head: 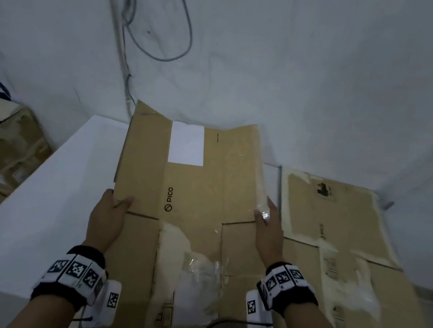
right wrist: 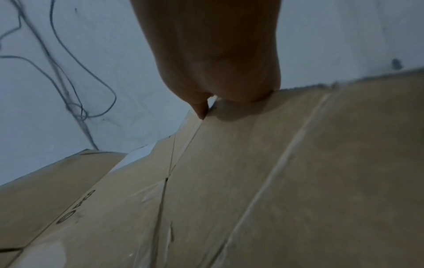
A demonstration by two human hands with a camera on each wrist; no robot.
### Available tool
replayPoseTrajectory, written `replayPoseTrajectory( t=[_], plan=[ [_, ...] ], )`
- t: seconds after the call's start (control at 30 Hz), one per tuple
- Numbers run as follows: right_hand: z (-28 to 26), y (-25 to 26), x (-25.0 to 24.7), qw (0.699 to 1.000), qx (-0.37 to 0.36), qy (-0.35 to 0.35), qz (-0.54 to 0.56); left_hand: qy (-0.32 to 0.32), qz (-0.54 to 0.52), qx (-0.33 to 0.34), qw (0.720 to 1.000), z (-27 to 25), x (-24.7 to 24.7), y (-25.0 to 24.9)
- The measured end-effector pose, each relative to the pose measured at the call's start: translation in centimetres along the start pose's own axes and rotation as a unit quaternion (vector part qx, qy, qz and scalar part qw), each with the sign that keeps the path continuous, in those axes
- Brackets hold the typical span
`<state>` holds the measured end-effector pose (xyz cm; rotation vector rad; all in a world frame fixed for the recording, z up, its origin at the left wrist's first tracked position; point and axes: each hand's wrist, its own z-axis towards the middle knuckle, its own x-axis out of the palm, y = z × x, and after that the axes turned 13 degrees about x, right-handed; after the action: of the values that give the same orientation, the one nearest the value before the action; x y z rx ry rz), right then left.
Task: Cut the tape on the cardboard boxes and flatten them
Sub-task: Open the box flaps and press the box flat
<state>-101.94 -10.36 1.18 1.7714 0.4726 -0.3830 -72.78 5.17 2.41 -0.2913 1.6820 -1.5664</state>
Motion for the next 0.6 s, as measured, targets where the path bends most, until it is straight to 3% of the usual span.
replayPoseTrajectory(
  t=[0.33, 0.6],
  plan=[
    [5.3, -8.5, -22.5, 0.992, 0.064, -0.106, 0.005, 0.098, -0.062, 0.029, 0.993, -5.0, 19.5, -11.3],
    [11.7, -15.5, -32.1, 0.981, 0.137, -0.129, -0.048, 0.170, -0.080, -0.036, 0.982, -6.8, 33.1, -12.0]
  ],
)
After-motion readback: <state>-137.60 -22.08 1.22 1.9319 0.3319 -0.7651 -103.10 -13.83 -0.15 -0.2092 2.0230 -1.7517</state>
